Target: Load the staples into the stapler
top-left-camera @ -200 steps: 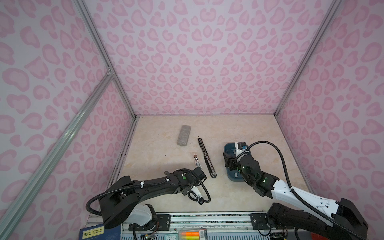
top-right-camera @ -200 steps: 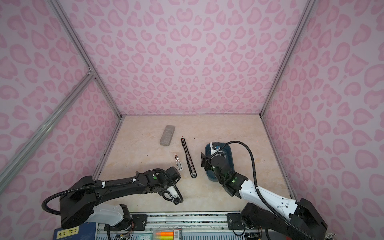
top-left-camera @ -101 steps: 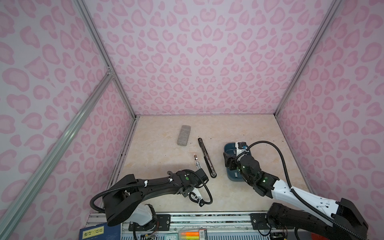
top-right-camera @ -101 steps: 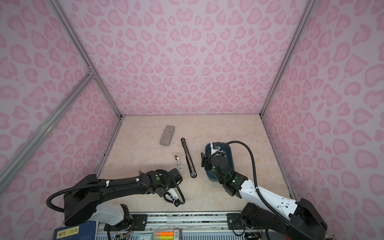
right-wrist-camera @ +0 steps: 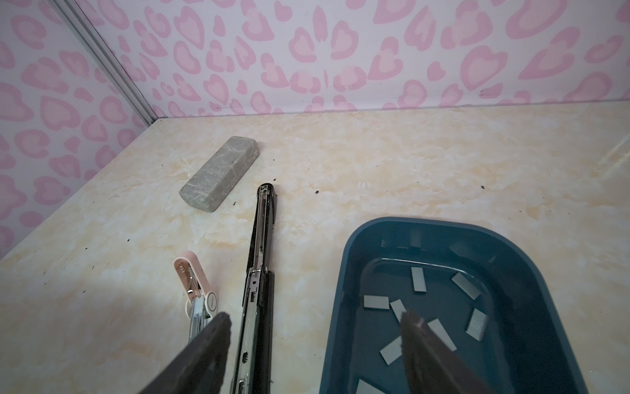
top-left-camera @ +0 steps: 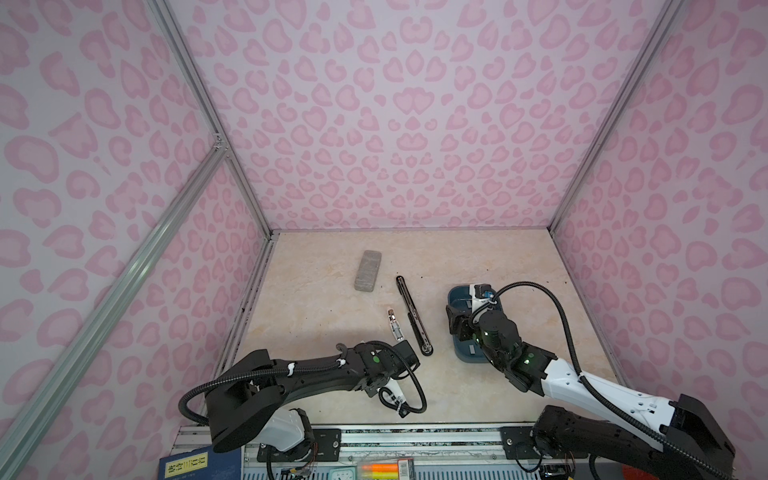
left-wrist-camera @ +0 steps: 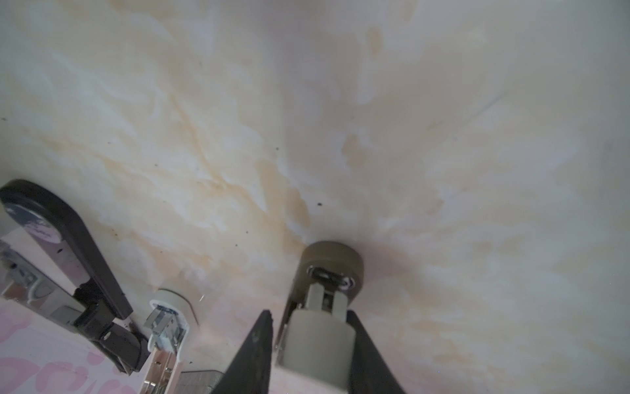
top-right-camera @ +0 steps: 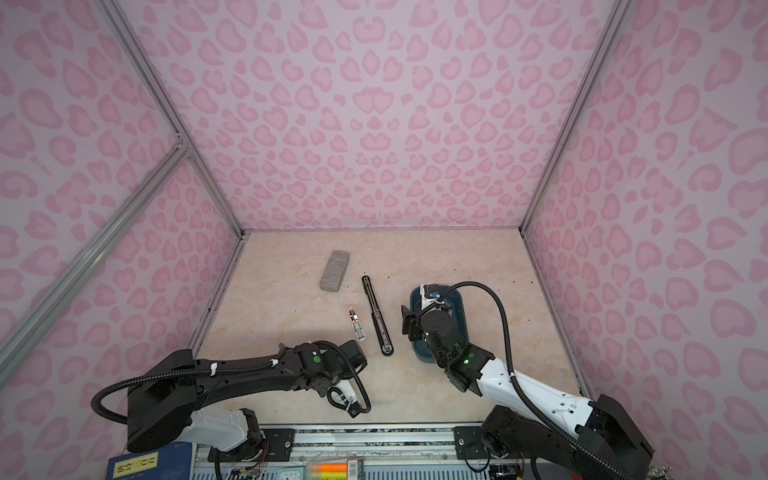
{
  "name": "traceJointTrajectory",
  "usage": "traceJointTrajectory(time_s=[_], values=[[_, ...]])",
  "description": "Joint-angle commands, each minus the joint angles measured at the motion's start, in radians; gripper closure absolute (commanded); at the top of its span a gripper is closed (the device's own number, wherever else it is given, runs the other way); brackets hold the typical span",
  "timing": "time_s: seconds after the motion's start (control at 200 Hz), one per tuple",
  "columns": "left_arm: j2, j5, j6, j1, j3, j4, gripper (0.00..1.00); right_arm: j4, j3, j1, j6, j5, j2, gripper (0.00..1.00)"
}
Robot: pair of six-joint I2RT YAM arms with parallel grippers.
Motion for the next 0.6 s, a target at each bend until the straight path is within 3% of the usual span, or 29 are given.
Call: traceJointTrajectory(time_s=[0.0,0.125,0.225,0.59], values=[[-0.012,0.022,-0.004,-0.001,0.007,-0.034,0.63,0.031,0.004,0.001,0.007,-0.001,0.005,0.22],[-0.011,0.026,-0.006,-0.001,0.01,-0.039,0.63,0.031,0.004,0.002,0.007,-0.003,0.007,0.22],[-0.01,0.034,-0.014,-0.001,0.016,-0.046,0.71,0.031,0.004,0.002,0.007,-0.003,0.007,0.22],[0.002,0.054,-0.026,-0.002,0.027,-0.057,0.82,0.03,0.004,0.001,0.008,-0.004,0.003,0.22]])
